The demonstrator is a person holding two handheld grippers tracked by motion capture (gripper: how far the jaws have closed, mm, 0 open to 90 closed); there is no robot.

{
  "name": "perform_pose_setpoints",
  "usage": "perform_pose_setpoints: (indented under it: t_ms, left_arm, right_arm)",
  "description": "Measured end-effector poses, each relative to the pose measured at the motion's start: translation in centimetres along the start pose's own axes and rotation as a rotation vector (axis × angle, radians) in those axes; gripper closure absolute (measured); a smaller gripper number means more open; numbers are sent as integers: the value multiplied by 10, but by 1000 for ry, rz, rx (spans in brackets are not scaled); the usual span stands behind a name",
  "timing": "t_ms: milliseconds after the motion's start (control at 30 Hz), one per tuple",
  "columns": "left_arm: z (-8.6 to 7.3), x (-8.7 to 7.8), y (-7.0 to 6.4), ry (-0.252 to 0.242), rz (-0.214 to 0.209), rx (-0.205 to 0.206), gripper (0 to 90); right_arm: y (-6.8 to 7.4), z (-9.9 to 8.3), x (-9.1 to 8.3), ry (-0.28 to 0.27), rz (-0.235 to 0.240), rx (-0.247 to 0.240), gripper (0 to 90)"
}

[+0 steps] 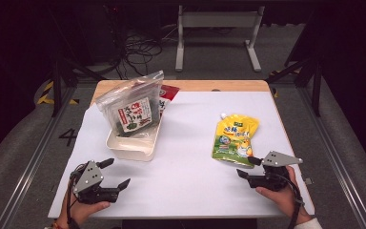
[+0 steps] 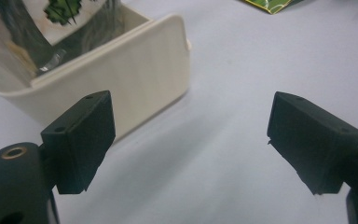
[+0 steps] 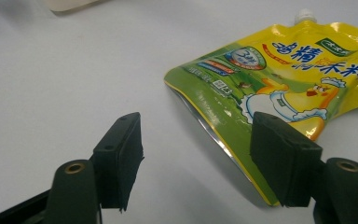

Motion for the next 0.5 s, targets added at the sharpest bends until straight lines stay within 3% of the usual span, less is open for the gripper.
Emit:
perform_pose_setpoints:
  t_ms: [200,500]
  left_arm:
    - [-6,5,-12,25,-47,-8,157]
    - [-9,17,-26,68,-77,52,156]
  right_arm:
    - [-7,3,-4,-13,-24,12,345]
    - [-36,7,-4,-9,-86,43,355]
Point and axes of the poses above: each handheld gripper's, and its own axes: x roughly forward along the jaws, z roughly out of its top, y roughly to its left, the point moved 6 cm from there along x, roughly forward along the jaws, and after that the axes turned 14 degrees about z, right-handed, at the moved point
